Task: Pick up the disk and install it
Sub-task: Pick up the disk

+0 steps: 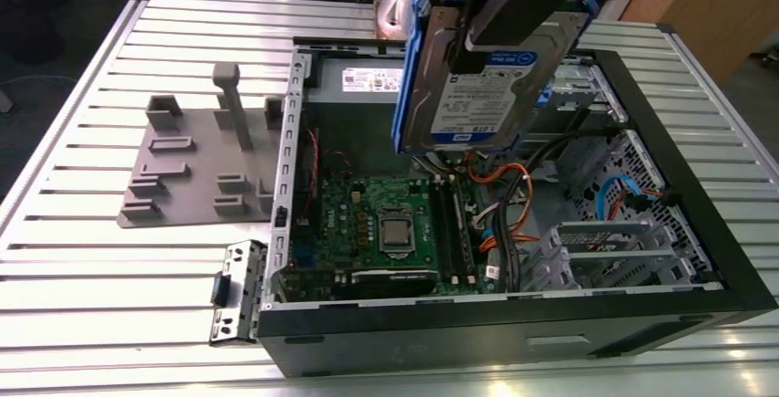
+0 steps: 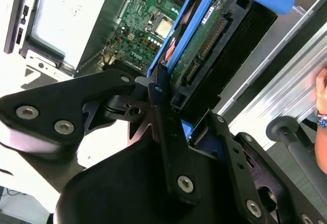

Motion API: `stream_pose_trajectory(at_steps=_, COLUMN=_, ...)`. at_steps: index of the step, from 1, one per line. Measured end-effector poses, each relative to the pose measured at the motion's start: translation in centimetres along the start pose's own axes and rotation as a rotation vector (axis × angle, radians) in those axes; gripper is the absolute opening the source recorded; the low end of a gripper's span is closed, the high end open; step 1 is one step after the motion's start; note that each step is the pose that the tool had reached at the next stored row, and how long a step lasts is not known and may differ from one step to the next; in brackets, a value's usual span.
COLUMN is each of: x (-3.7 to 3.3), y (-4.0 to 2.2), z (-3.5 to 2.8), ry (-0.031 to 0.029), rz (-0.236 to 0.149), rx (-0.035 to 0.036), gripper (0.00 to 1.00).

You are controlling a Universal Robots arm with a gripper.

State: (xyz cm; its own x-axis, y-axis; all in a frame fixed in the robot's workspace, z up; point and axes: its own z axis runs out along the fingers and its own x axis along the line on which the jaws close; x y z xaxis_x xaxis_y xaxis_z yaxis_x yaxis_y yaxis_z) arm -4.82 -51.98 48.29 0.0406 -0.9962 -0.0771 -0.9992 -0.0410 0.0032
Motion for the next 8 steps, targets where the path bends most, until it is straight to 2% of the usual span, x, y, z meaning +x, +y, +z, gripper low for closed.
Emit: stream_pose_trajectory(at_steps=8, x=1.02, y=0.04, z=-0.01, ry=0.0002, rz=0.000, rx=-0.0001, gripper=0.36)
